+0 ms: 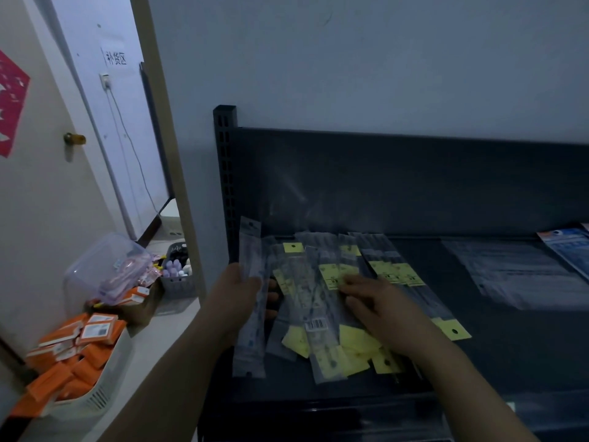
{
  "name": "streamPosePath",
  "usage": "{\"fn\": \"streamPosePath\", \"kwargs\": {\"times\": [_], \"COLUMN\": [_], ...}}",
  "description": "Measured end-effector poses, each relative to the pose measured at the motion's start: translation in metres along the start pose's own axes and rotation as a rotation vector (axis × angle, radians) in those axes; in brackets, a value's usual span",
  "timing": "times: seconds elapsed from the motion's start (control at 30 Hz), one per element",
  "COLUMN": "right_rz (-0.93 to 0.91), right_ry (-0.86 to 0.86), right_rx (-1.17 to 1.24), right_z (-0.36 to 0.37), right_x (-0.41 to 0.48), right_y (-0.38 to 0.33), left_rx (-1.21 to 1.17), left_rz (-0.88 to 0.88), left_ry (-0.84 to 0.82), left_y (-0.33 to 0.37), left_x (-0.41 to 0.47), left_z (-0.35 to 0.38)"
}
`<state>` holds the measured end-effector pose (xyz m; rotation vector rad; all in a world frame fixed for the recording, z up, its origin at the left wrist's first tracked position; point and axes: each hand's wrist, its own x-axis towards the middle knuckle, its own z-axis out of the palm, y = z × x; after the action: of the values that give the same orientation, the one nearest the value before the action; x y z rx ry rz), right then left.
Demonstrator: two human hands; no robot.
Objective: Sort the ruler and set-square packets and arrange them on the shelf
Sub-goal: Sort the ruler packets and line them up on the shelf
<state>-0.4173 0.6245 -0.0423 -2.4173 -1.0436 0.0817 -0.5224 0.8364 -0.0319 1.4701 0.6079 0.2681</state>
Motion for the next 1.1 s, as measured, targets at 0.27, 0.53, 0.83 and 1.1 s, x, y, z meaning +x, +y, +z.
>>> {"fn": "streamPosePath", "kwargs": {"times": [0.27,0.53,0.83,1.1], "right_rz": [0.044,0.282,0.173,0.334], "right_ry": [0.160,0.050,0.180,0.050], "right_rx": [0.077,-0.065,0.485,1.246], "right_z": [0.009,0.031,0.012,-0.001], "right_x": [0.014,0.042,0.039,0.041], "right_y": [-0.025,-0.048,-0.080,-0.084], "left_rx": [-0.266,-0.345,-0.342,-0.204], "left_rz": [-0.092,-0.094,0.002,0.073], "left_ry": [0.027,-0.024,-0.195,-0.324], "left_y": [0.004,0.003,0.012,0.011], "left_x": [-0.008,-0.018,-0.032,-0.033], "left_z": [0.002,-0.005,-0.009,-0.008]}}
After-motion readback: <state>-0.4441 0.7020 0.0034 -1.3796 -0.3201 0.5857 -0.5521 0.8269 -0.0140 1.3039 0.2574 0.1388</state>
